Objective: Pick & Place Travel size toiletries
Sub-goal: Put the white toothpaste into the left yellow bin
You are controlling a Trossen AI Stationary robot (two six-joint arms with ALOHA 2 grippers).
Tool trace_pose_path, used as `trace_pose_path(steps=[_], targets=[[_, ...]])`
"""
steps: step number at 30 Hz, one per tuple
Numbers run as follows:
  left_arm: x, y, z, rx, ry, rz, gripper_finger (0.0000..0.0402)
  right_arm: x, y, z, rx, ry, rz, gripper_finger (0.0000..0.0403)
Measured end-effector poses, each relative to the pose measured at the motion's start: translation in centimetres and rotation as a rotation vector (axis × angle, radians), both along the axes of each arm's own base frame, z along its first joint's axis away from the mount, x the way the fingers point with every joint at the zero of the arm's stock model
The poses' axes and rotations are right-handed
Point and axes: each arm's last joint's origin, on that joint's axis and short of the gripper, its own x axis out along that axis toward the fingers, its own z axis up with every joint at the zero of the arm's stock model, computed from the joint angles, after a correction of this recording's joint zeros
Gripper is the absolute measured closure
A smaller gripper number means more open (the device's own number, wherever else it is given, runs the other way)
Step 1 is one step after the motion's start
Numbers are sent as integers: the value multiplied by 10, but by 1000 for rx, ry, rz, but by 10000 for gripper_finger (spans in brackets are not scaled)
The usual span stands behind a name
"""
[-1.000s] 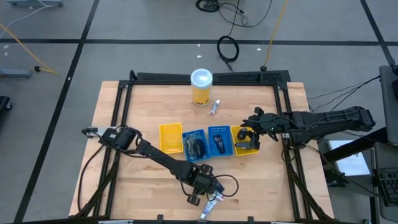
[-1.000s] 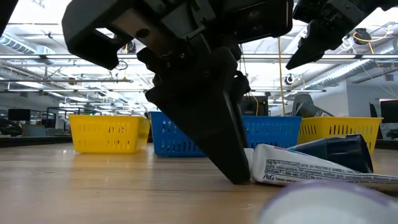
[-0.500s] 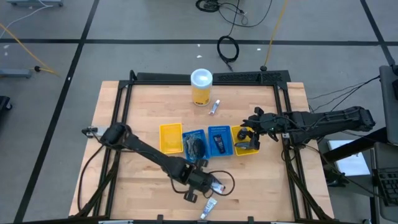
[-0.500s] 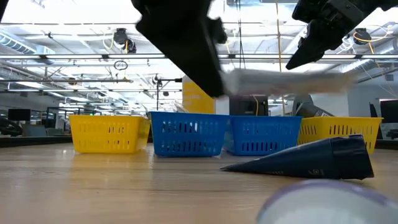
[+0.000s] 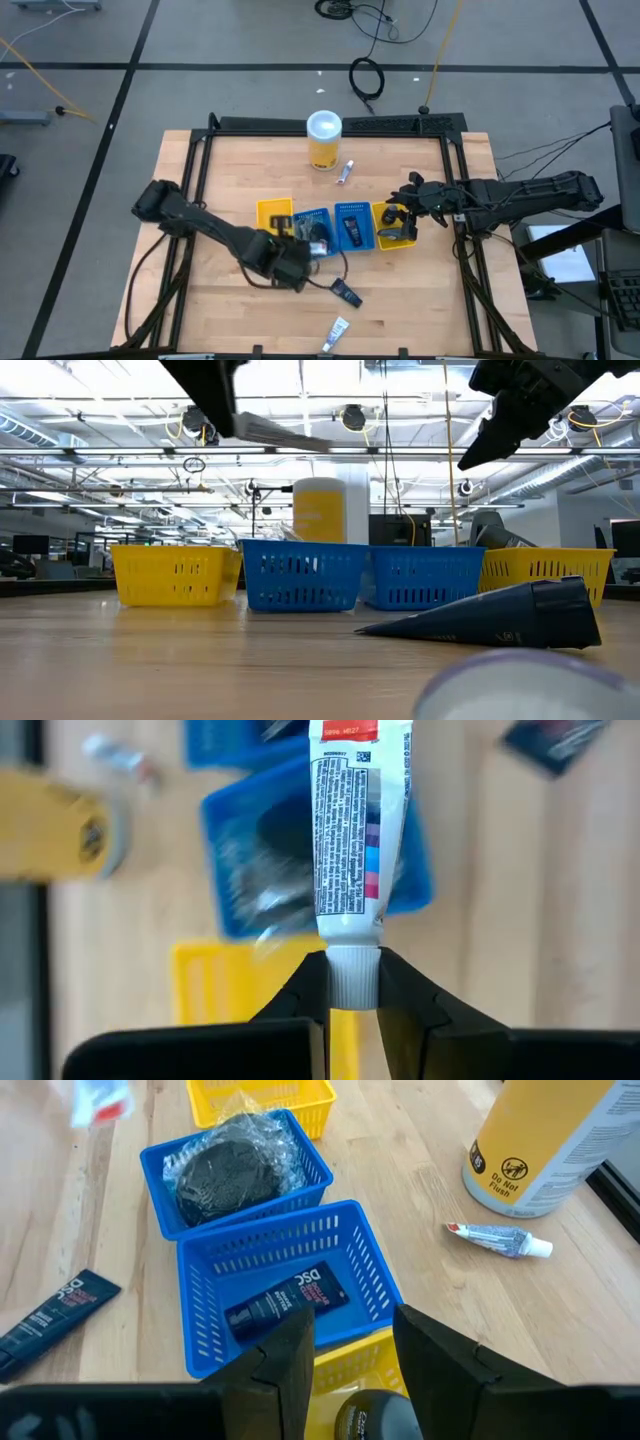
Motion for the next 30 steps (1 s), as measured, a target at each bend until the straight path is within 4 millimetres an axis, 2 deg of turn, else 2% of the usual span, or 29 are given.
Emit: trace_pose_path(steps=[4, 7, 19, 30], targets=[[-15, 13, 11, 23, 24, 106, 363, 0, 0, 0, 0, -4, 0, 273], [-23, 22, 9, 16, 25, 176, 363, 0, 0, 0, 1, -5, 1, 273], [-61, 48, -38, -1, 139, 436, 363, 0, 0, 0, 2, -6, 2, 273], [-65, 64, -63, 17, 163, 501, 355, 1, 0, 1, 2, -19, 1, 273]])
